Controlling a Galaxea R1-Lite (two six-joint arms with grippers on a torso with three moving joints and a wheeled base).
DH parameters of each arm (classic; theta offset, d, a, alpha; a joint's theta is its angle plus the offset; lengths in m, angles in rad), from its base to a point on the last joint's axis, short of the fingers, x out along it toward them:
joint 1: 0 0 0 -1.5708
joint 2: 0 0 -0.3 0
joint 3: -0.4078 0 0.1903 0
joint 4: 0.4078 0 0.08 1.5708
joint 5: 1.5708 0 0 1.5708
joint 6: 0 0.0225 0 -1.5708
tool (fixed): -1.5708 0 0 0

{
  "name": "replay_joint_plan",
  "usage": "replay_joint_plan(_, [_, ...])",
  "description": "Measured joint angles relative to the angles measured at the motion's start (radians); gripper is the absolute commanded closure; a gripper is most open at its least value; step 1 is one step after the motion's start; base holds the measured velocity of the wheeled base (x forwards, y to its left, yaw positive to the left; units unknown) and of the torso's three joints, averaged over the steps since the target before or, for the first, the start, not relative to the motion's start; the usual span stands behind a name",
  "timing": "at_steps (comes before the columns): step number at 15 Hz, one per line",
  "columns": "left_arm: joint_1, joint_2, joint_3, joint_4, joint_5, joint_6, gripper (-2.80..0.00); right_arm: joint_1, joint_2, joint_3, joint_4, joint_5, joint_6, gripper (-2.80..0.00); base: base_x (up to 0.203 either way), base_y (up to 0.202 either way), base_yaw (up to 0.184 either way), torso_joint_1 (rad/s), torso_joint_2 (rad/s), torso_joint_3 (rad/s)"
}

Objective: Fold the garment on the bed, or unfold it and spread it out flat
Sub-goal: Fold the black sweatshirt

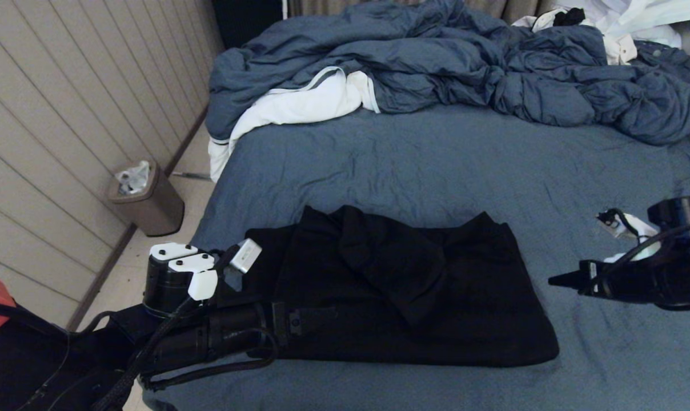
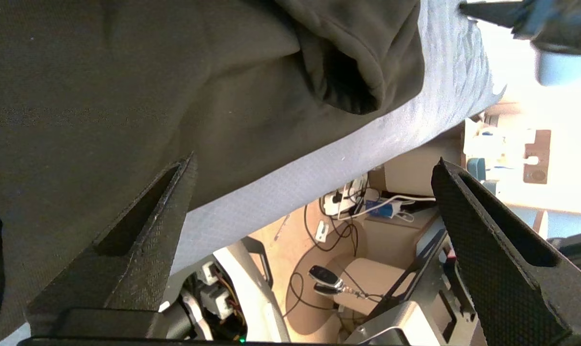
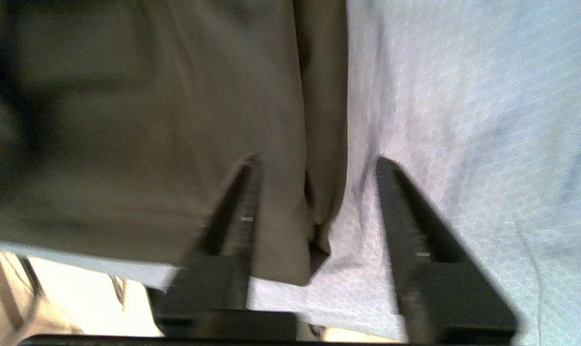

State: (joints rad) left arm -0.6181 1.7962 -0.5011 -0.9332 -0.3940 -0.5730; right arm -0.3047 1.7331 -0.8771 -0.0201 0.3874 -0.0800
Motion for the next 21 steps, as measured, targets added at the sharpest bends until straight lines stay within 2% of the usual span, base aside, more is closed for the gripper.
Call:
replay_joint_plan(3, [0.0,0.003,0.001,0.0,-0.001,0.0,-2.8,-0.009,0.044,0.042,-0.031,0.023,-0.018,-2.8,0.0,0.0,0.0,0.0,0.0,0.0])
replay_joint_plan(7, [0.0,0.006,0.001,0.0,-0.001,0.001,-2.8,-0.009,0.101,0.047,-0.041,0.1,-0.021,-2.8,0.0,0.0,0.0,0.0,0.0,0.0])
replay_joint_plan(13, [0.0,0.031,-0.004,-0.003,0.0,0.0,-2.8,0.006,0.238,0.069,-0.294,0.079,-0.009,-2.8,0.0,0.0,0.0,0.0,0.0,0.0])
replay_joint_plan(15, [0.0,0.038,-0.004,-0.003,0.0,0.001,-2.8,0.04,0.258,0.072,-0.305,0.051,-0.003,-2.8,0.0,0.0,0.0,0.0,0.0,0.0])
replay_joint_plan(21, [0.0,0.044,-0.003,-0.003,0.0,0.001,-2.8,0.14,0.297,0.045,-0.308,0.041,0.046,-2.8,0.0,0.0,0.0,0.0,0.0,0.0])
